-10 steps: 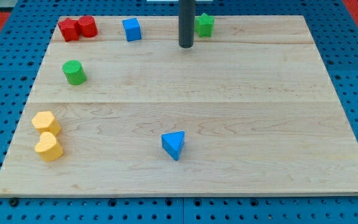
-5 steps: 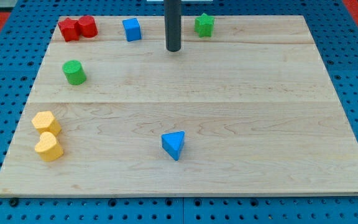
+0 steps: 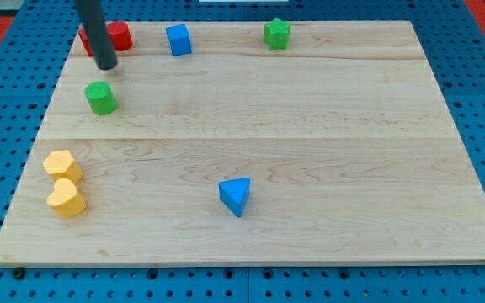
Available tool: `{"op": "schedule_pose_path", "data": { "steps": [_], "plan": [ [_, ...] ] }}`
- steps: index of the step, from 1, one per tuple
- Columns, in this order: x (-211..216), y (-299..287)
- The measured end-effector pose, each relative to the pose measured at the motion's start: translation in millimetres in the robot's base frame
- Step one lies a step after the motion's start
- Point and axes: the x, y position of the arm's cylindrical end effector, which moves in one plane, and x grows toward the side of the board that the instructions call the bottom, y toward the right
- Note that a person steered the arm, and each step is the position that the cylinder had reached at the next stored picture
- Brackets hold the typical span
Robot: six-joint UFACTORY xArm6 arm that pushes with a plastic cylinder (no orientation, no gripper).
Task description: Move the red circle diagonal to green star
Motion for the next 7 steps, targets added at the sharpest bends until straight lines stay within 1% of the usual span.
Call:
{"op": "schedule_pose_path", "data": {
  "steps": [1, 2, 3, 4, 5, 7],
  "plan": [
    [-18, -53],
    [-63, -69],
    [-101, -61],
    [-100, -27],
    [-89, 24],
    [1, 24]
  ]
}}
